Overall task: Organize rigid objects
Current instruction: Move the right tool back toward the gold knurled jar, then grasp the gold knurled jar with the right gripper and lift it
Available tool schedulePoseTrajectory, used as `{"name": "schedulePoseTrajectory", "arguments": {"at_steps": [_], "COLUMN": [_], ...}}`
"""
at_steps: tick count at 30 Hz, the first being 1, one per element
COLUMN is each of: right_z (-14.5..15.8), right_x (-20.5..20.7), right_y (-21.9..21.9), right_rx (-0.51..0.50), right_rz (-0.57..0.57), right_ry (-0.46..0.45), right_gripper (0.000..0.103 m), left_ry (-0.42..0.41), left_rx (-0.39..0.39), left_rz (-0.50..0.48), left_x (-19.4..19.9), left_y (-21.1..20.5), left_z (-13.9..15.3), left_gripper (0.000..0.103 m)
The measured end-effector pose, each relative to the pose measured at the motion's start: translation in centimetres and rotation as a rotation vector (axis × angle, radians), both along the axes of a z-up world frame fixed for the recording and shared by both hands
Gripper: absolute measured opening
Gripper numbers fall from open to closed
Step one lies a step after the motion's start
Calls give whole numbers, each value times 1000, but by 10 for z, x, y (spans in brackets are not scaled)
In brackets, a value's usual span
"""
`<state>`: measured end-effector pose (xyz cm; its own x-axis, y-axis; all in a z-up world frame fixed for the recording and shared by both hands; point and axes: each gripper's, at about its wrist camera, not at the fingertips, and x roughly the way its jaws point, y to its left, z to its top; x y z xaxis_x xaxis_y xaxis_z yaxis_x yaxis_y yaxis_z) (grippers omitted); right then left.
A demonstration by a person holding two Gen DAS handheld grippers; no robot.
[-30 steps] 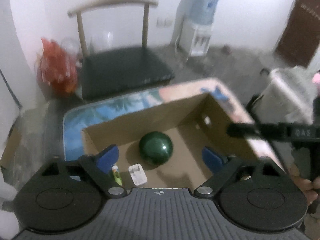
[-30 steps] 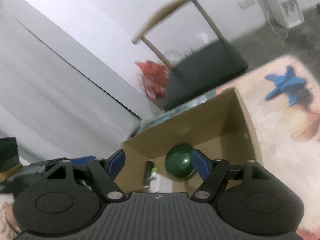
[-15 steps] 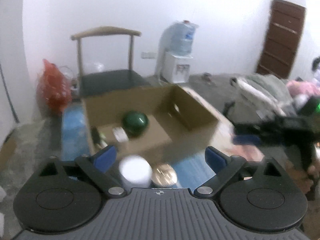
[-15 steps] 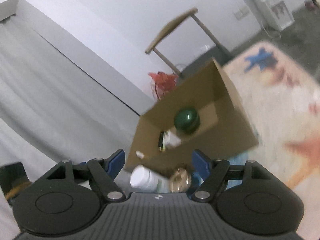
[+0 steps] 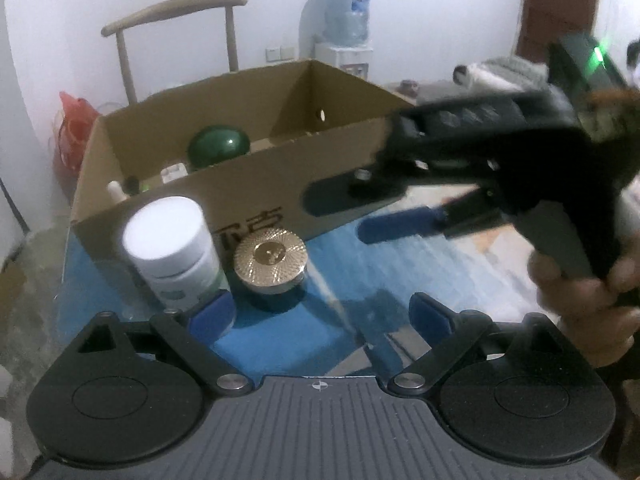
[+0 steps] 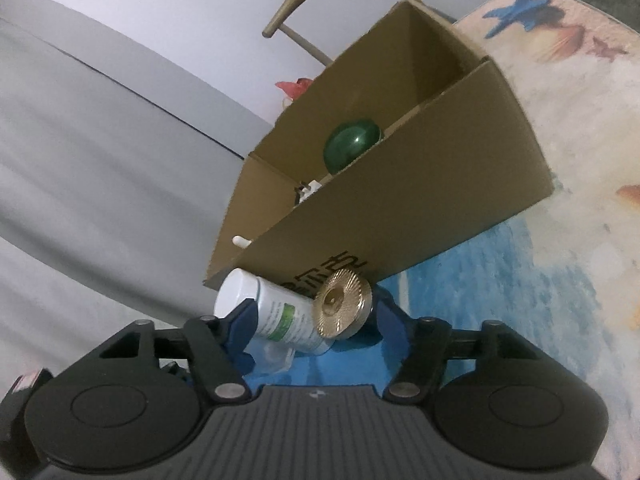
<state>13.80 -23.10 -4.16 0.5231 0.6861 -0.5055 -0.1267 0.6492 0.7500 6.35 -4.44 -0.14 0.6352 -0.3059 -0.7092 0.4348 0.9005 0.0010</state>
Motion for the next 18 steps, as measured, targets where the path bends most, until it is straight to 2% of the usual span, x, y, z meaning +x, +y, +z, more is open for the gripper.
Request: {"name": "schedulePoseTrajectory", "arguments": {"at_steps": [3, 10, 18], "right_z": [-4, -18, -26], "right_x": [9, 31, 43], "right_y": [5, 16, 22], "right_rx": [-18, -48, -70], "right_rz": [16, 80, 116], "right_ry": [-5, 26, 41], "right_gripper": [60, 42, 40], "left_ry": [-24, 6, 42], "left_rx": [54, 89, 117], "left_rz": [8, 21, 36], "left_x": [5, 13, 28], "left_y": [-9, -19, -21], "left_z": [-11, -26, -37], "left_gripper": [95, 95, 95]}}
